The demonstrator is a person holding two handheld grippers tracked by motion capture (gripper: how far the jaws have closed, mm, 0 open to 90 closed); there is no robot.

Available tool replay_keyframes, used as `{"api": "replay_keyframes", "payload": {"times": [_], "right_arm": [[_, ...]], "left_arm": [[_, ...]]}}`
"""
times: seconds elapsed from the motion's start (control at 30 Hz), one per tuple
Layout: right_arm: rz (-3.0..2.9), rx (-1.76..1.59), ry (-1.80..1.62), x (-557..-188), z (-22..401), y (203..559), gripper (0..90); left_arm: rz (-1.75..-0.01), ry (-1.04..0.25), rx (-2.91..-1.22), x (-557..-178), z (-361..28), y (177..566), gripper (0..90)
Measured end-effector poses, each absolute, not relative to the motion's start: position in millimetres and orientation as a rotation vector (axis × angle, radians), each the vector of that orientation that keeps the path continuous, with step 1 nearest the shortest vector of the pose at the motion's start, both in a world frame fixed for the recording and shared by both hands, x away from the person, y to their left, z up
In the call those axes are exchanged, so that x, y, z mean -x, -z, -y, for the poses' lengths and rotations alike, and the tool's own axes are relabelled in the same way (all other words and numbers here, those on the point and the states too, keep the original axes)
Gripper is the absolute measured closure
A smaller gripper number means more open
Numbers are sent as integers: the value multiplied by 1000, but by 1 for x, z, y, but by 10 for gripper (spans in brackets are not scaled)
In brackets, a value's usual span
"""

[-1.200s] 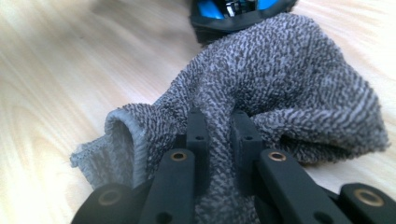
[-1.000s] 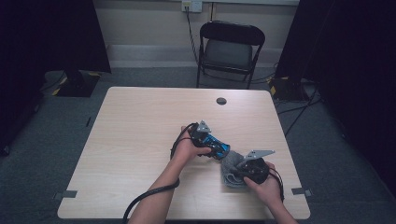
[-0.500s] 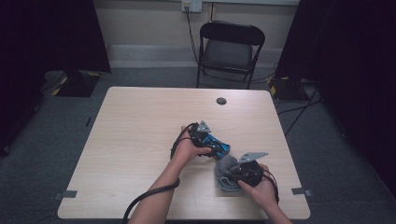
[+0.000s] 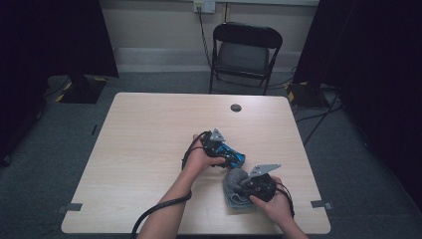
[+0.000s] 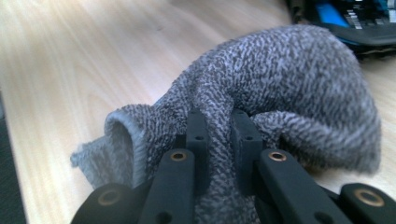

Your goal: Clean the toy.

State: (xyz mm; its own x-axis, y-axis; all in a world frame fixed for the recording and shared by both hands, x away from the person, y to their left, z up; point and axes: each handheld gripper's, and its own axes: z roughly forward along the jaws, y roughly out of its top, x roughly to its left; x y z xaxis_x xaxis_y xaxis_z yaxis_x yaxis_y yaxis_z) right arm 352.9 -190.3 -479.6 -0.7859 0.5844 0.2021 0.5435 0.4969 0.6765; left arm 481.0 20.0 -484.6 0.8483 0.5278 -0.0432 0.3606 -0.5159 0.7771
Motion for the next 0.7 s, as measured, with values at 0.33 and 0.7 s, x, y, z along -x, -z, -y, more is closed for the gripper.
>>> {"api": "replay_keyframes", "payload": {"times": [0.33,0.7], "right_arm": [[-2691,-945,-1182,-340,200,466,803],[-2516,-1079,-1225,-343,252,448,802]], "left_arm": [[-643,-248,-2167,-481,-20,485,84],[-640,-250,-2165,-481,-20,485,84]]}}
